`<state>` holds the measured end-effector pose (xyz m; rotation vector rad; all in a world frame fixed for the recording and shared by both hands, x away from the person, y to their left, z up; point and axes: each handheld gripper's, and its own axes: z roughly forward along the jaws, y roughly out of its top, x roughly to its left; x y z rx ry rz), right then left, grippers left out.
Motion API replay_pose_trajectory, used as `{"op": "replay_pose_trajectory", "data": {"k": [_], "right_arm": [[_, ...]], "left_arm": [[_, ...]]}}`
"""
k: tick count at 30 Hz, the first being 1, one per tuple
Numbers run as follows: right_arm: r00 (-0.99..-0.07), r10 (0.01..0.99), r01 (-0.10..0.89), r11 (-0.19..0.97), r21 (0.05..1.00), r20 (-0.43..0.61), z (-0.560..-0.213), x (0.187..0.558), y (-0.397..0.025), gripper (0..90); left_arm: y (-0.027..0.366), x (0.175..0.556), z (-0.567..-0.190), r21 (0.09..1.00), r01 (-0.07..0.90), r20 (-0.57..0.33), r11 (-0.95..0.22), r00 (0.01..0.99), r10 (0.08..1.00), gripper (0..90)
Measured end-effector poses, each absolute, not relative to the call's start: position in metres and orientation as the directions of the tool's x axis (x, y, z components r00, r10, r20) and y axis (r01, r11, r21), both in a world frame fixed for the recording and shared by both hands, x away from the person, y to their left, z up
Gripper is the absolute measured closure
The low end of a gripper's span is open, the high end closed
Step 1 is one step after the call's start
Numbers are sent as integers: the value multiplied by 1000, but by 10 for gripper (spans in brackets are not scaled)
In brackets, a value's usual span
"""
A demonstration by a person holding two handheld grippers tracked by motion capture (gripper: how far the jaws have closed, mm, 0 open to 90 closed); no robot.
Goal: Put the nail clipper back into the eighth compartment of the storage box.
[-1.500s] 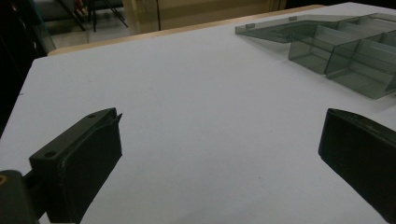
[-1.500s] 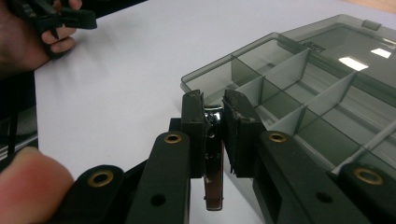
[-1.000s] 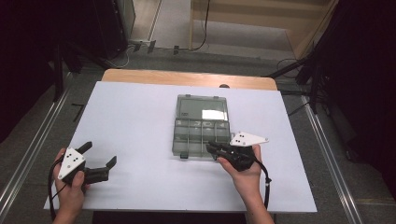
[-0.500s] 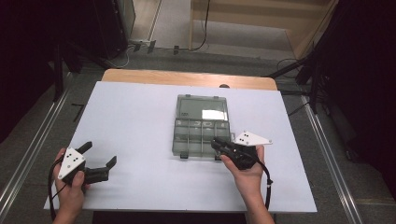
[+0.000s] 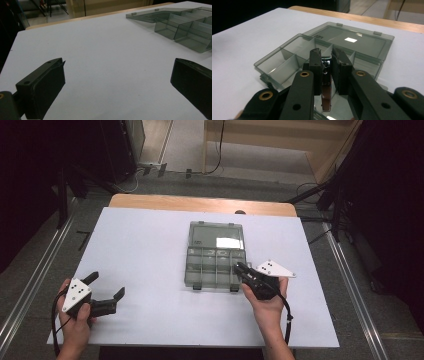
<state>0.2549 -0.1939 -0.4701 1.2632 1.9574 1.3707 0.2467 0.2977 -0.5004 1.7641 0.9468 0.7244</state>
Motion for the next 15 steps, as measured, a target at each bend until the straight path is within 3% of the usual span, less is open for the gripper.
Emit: {"op": "replay_pose_trajectory", "data": {"k": [15], "right_arm": [[-444,887,441,88,893,131,-484,261,-200,807]], "left_arm": [[297,247,-501,935,274,54,-227,521,852,0]]}}
